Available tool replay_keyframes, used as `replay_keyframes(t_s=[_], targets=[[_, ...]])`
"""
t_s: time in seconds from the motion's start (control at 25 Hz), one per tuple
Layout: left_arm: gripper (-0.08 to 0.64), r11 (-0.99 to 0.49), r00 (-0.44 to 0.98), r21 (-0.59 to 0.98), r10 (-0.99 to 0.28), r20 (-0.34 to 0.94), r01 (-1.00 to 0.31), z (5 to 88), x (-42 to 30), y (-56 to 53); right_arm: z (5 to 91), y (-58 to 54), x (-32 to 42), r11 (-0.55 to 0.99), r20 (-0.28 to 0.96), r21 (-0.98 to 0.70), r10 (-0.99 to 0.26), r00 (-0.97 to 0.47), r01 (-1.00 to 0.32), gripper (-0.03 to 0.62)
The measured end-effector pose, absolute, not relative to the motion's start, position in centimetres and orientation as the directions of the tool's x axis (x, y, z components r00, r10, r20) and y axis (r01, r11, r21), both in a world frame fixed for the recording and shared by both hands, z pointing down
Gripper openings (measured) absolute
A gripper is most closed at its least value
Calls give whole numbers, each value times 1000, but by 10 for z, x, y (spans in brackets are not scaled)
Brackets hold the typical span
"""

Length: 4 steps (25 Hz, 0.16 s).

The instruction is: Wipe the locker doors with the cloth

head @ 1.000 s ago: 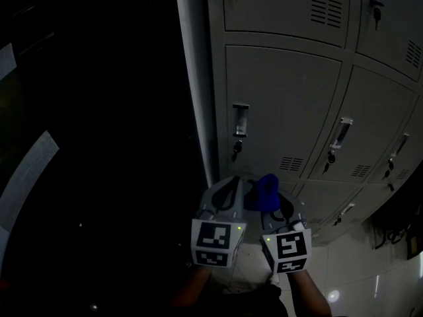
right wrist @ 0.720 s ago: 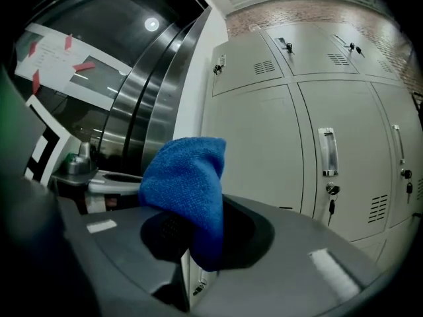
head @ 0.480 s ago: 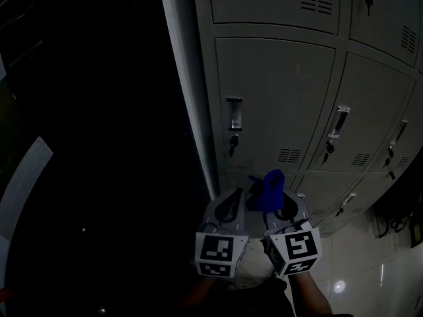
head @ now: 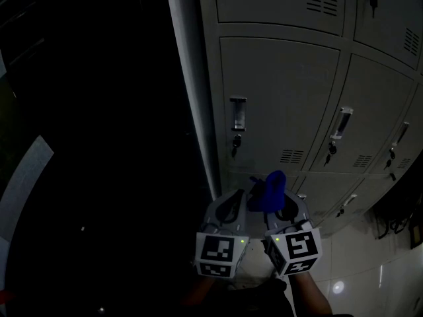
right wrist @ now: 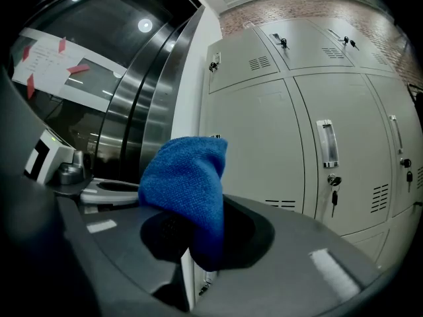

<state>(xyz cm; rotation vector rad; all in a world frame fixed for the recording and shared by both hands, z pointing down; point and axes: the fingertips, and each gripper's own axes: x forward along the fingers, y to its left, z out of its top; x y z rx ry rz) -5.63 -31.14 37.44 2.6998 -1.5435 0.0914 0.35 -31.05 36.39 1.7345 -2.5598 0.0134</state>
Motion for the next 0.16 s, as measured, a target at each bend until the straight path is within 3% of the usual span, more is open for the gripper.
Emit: replay_keyframes(t_s=[0.16], targets=[[5,-512,511,1,-857,69,-859,375,-57,-312,367,-311,3,368,54,21,-929,-367,-930,66]])
